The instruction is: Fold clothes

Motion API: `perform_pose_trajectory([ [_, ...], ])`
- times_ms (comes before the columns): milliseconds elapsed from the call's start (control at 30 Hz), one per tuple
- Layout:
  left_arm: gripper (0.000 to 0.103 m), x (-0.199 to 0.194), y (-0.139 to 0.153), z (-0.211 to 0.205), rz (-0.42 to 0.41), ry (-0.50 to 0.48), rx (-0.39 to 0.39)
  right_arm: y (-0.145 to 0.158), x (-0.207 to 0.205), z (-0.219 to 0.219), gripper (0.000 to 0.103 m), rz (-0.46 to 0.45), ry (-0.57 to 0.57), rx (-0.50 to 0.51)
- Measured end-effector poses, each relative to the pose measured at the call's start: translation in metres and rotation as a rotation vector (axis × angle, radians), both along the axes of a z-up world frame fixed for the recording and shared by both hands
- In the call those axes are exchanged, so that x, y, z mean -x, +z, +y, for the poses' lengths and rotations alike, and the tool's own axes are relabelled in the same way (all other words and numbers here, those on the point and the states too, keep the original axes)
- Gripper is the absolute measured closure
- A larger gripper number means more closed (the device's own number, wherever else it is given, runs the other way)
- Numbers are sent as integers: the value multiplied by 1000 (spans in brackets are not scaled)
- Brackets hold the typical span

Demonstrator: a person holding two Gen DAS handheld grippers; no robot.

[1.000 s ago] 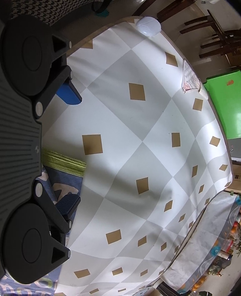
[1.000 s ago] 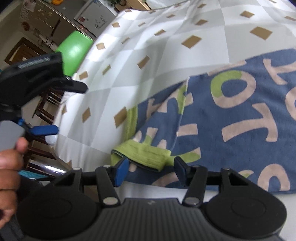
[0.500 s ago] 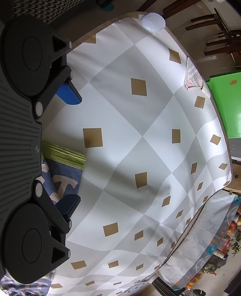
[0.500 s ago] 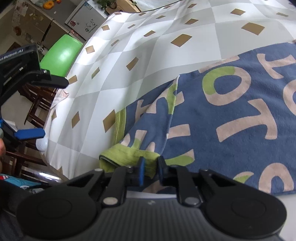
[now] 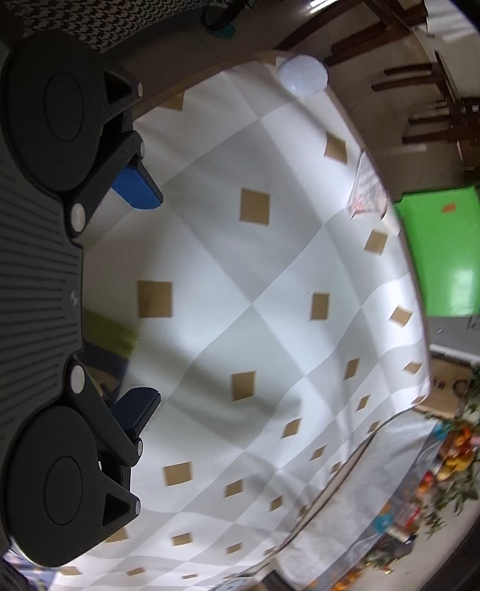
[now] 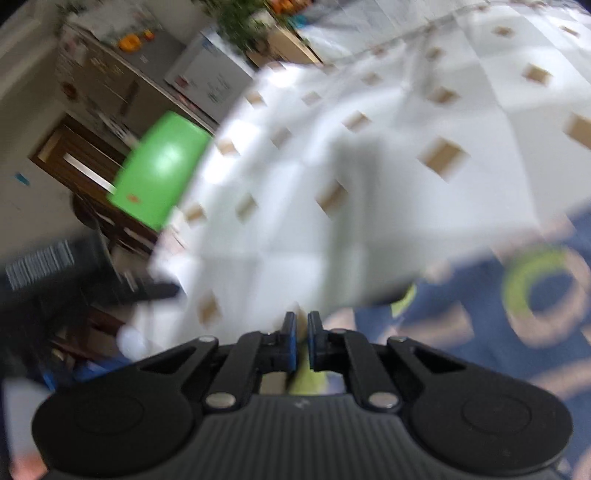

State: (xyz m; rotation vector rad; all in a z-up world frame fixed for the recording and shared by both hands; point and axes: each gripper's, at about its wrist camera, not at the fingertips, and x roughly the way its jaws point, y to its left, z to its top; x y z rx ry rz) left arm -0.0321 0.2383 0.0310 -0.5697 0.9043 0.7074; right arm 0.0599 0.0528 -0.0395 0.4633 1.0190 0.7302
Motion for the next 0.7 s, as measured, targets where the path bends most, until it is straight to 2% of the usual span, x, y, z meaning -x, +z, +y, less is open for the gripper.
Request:
perform_pose_trajectory([
  [67, 0, 0, 0, 2, 1, 6, -14, 10, -8, 6, 91, -35, -4, -16],
  [200, 0, -6, -9, 0, 33, -17, 13, 17, -11, 6, 77, -72, 4, 20],
  [400, 0, -20, -22, -16, 86, -108, 27, -6, 7, -29, 63, 0, -40, 113],
  [700, 0, -40, -42, -60, 170, -306, 15, -29, 43, -110, 52, 81, -189, 251],
])
